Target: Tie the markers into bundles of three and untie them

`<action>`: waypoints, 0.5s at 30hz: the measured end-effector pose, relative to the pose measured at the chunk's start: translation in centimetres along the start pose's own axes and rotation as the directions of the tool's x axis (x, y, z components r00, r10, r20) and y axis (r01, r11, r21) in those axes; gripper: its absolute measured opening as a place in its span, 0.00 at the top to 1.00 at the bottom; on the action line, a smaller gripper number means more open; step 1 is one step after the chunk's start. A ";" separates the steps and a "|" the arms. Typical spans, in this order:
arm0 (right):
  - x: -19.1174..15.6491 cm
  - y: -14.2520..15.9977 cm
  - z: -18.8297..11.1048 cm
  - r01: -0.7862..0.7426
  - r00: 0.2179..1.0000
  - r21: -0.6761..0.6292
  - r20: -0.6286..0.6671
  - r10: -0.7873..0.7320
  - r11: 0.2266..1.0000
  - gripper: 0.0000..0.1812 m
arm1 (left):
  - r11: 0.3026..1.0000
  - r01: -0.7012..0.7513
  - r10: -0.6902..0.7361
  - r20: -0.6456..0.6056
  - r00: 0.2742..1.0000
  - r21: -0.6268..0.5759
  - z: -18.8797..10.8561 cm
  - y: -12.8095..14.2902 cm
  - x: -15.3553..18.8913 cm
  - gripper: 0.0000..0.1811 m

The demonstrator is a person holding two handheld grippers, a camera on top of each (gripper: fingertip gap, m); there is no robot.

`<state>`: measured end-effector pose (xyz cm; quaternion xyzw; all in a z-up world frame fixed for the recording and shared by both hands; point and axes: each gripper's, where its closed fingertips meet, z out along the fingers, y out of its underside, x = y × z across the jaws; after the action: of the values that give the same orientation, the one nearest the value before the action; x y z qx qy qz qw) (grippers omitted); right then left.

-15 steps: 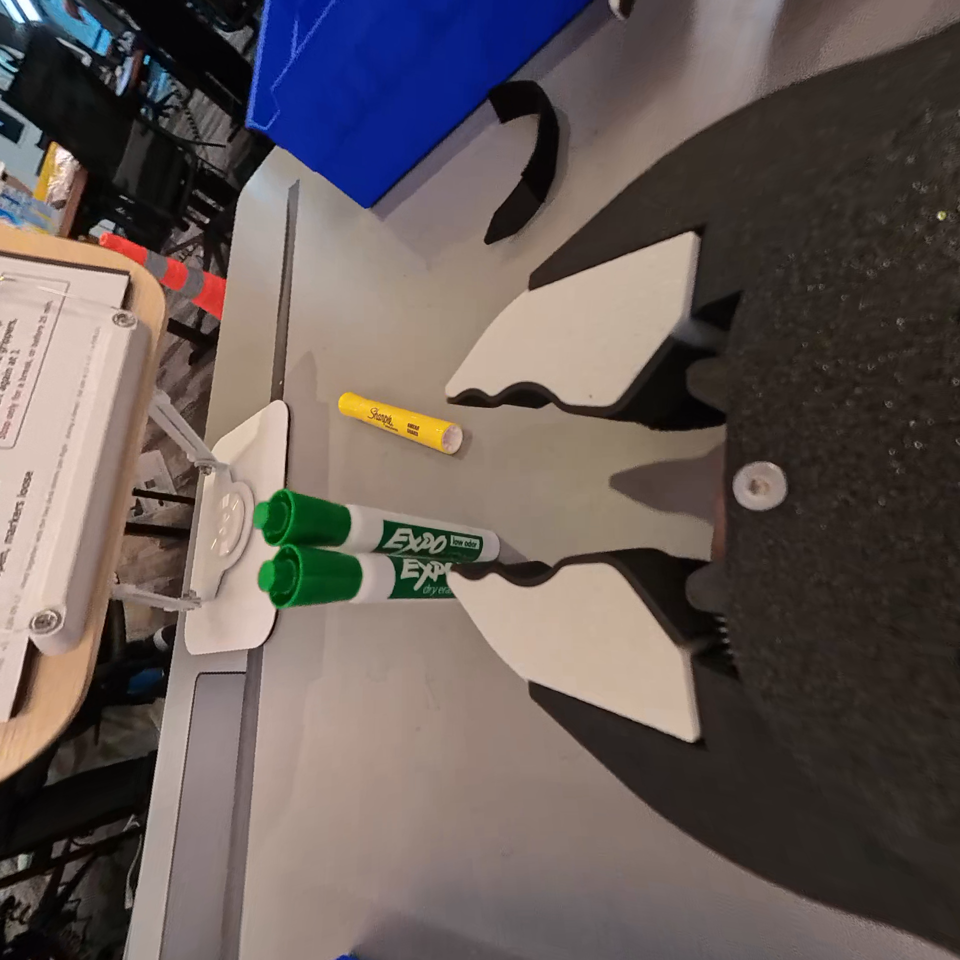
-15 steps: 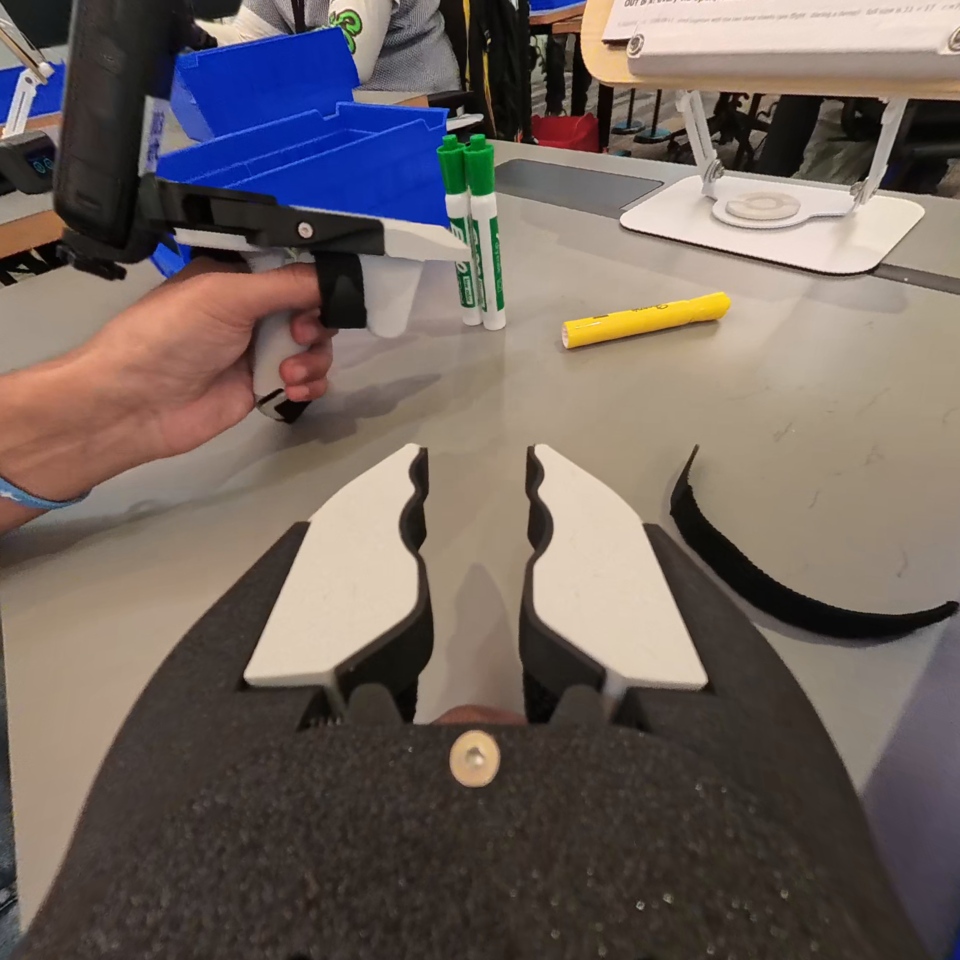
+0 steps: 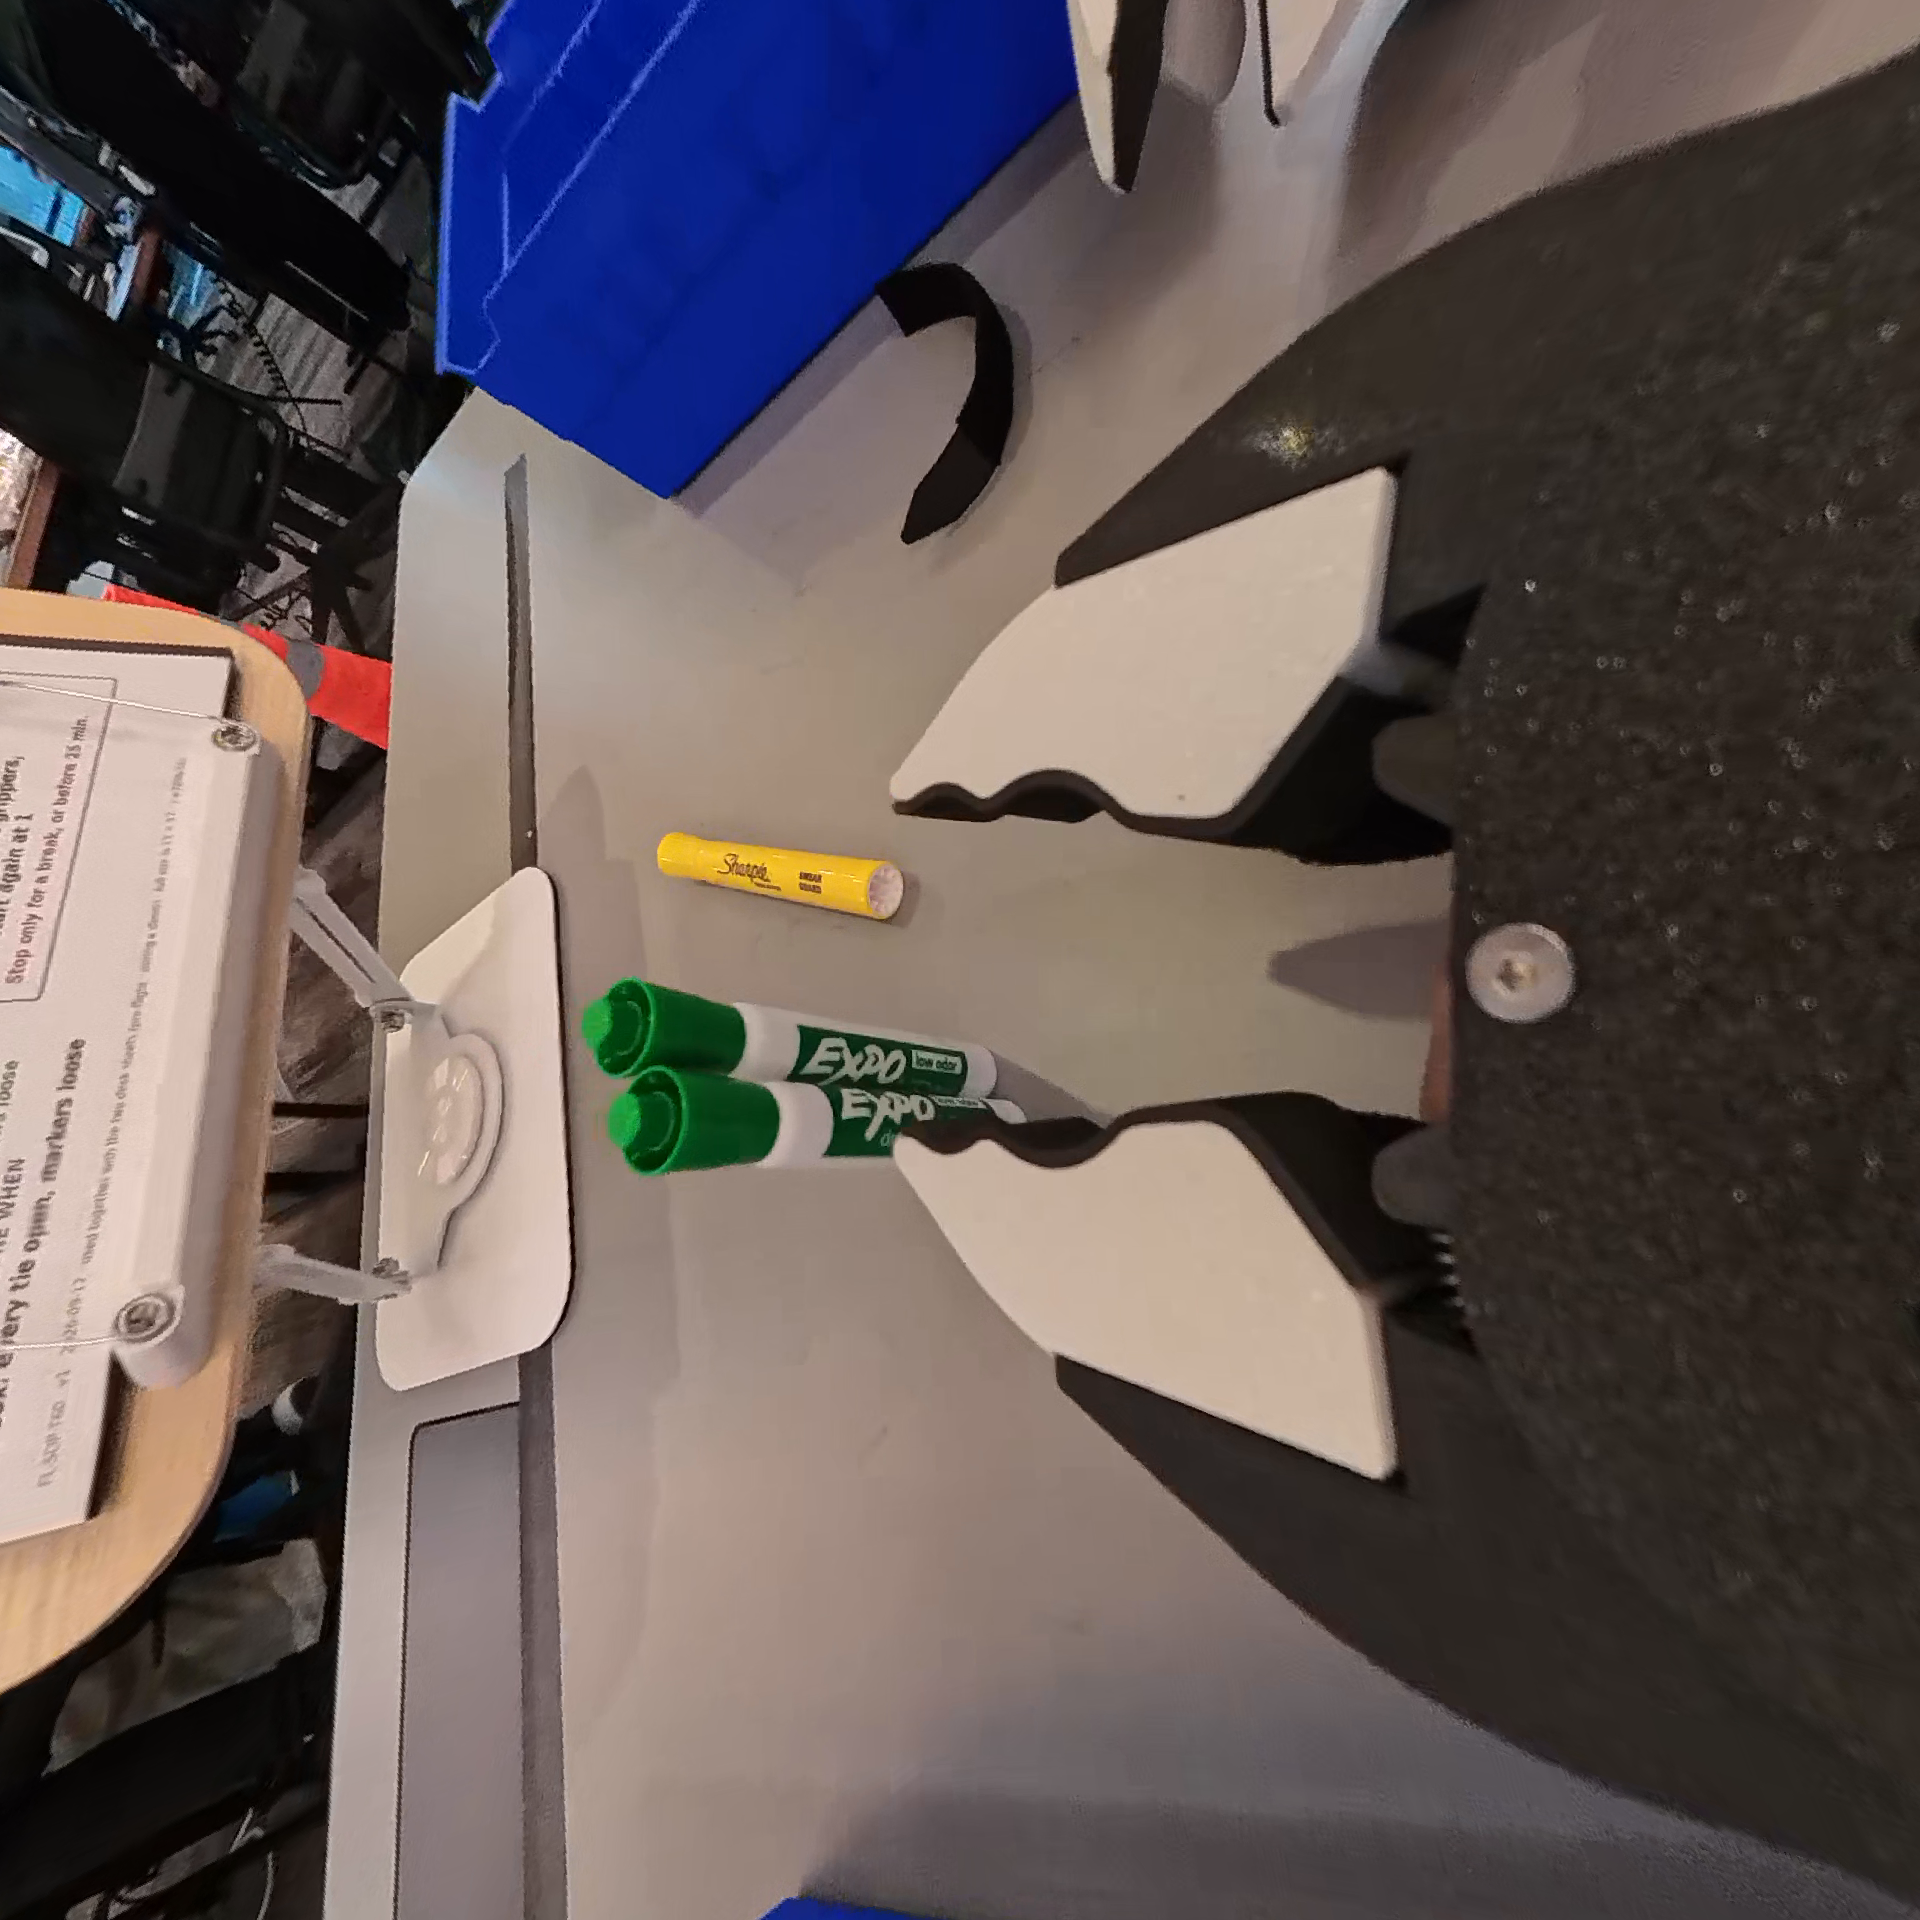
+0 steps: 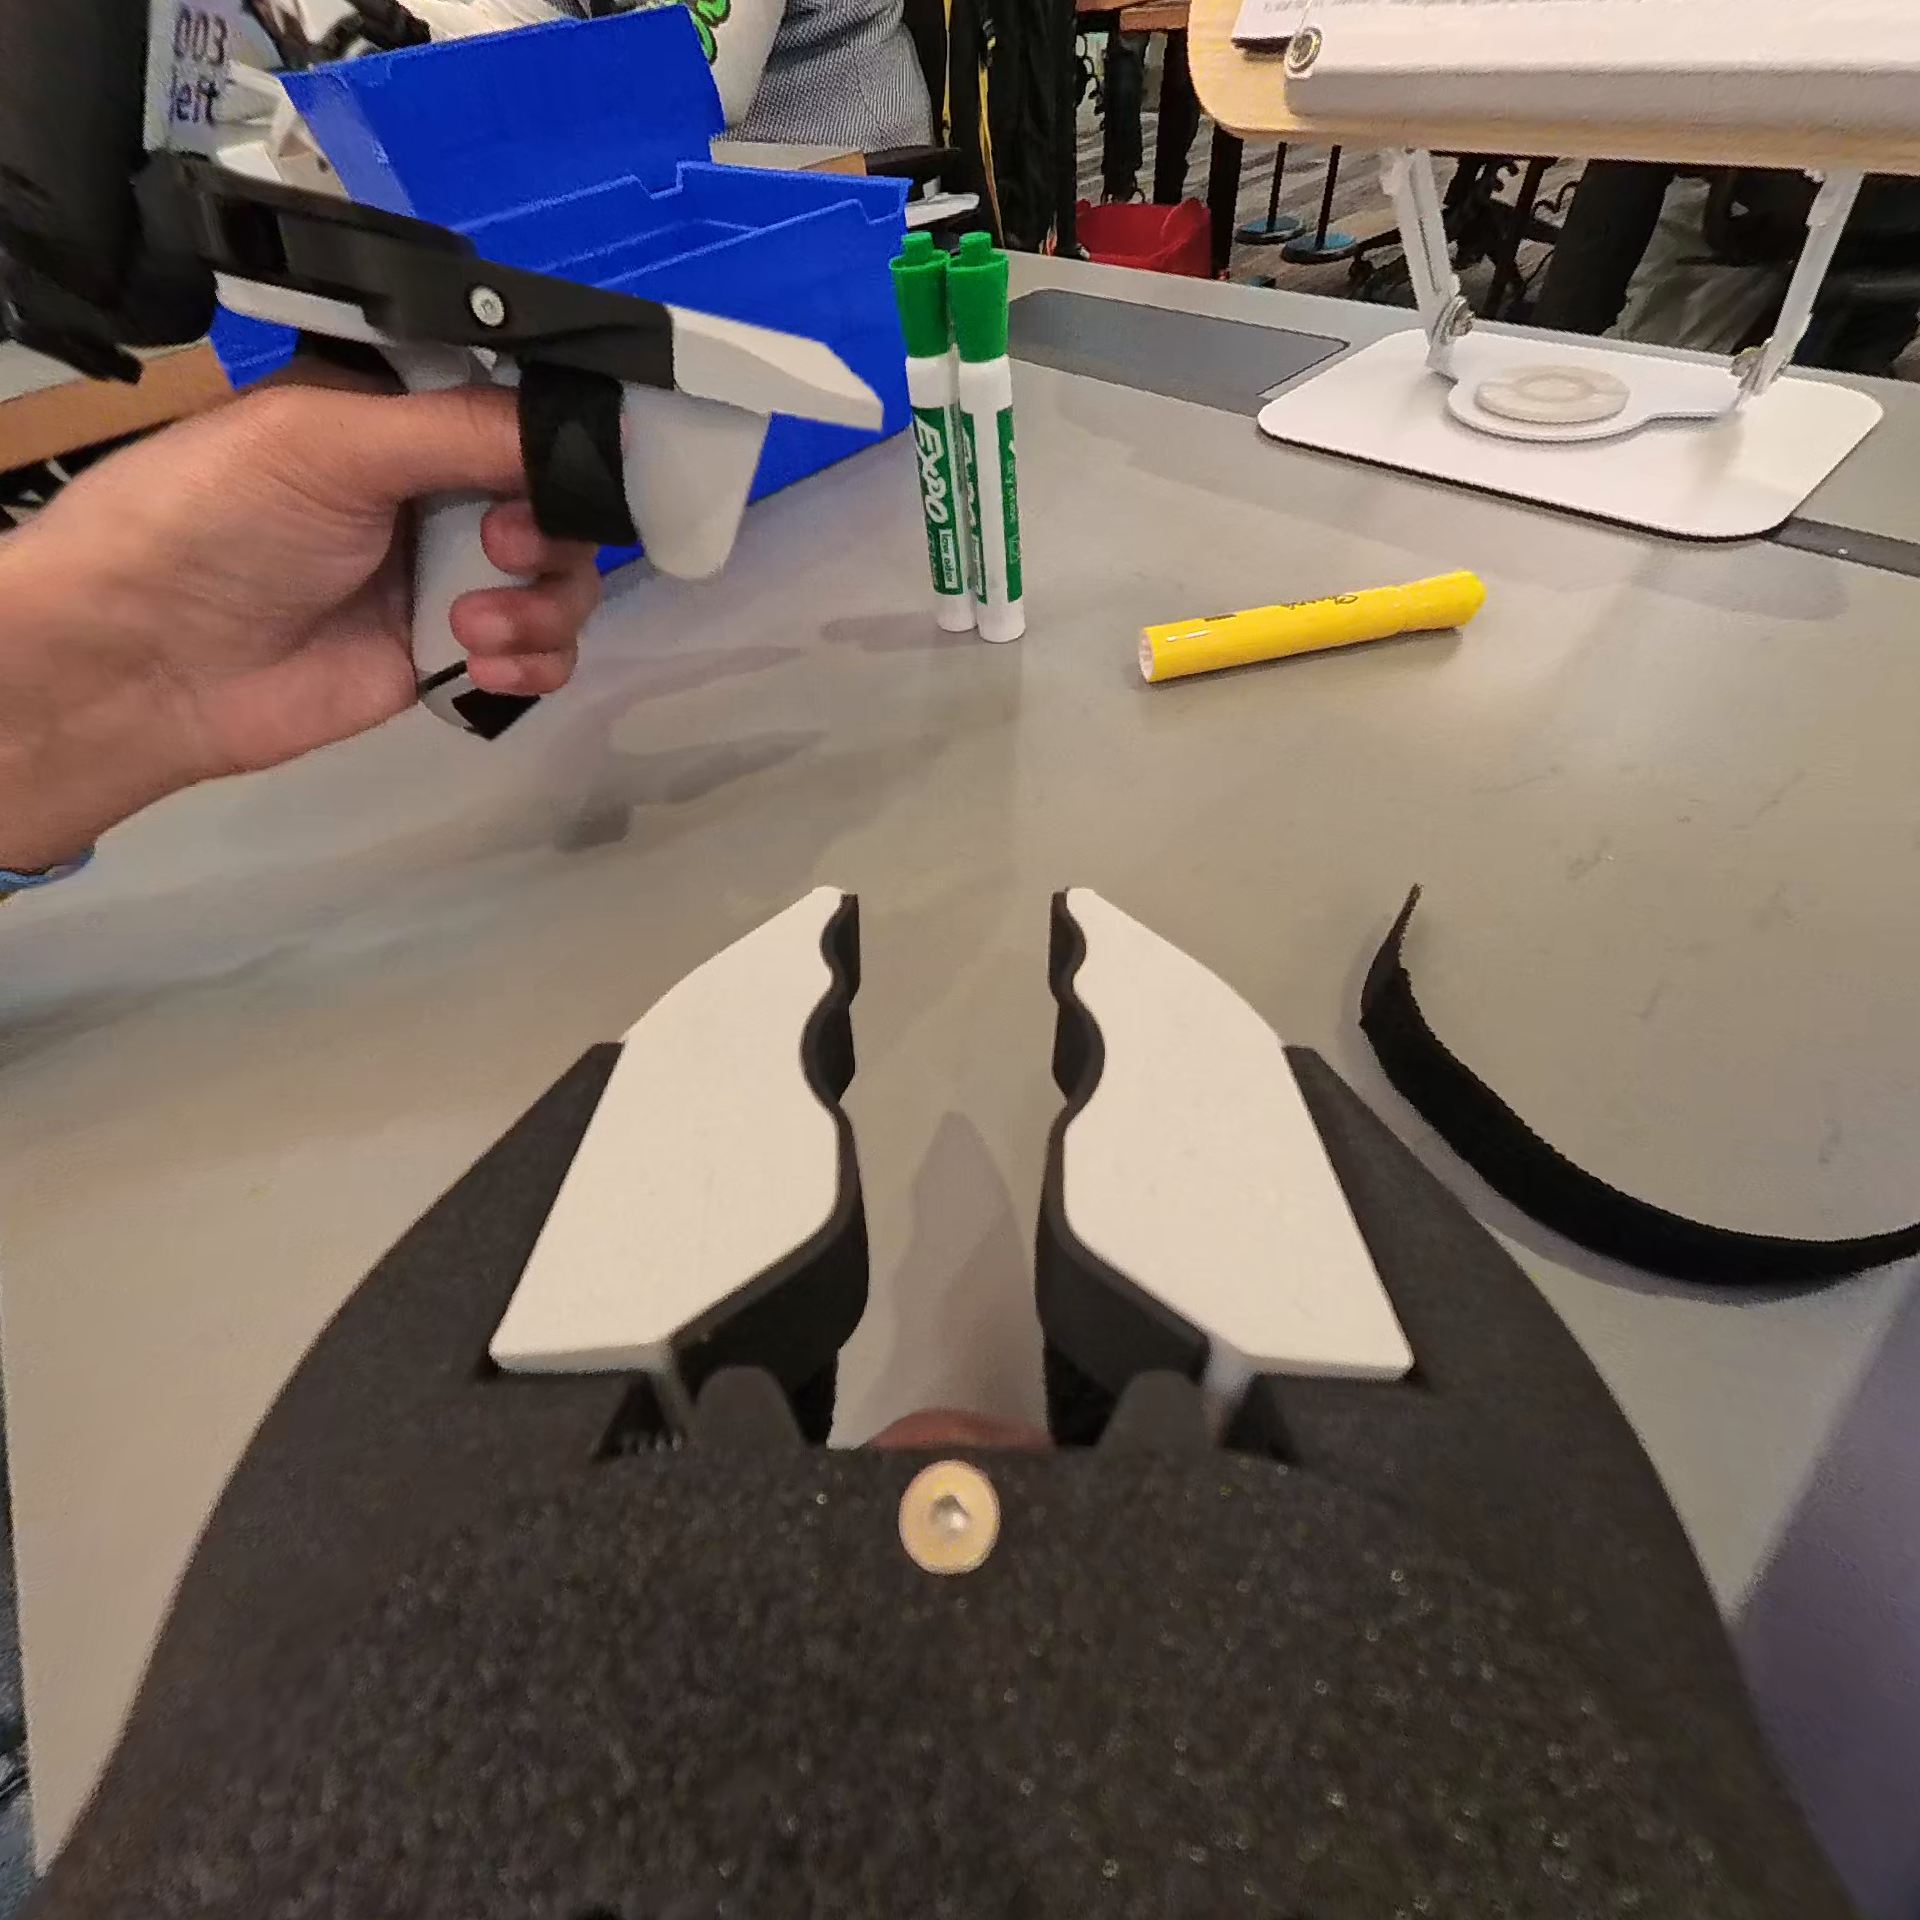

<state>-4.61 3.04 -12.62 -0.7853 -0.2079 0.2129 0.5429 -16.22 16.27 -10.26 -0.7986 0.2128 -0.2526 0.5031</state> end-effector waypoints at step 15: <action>-0.4 0.0 0.0 0.006 1.000 -0.003 0.010 -0.006 1.000 0.81 | 0.977 -0.215 0.213 -0.082 0.974 -0.009 0.6 -0.2 -1.1 0.68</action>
<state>-4.93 2.83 -12.56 -0.7845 -0.2132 0.2148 0.5413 -16.67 17.48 -10.48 -0.7647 0.3201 -0.2271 0.5111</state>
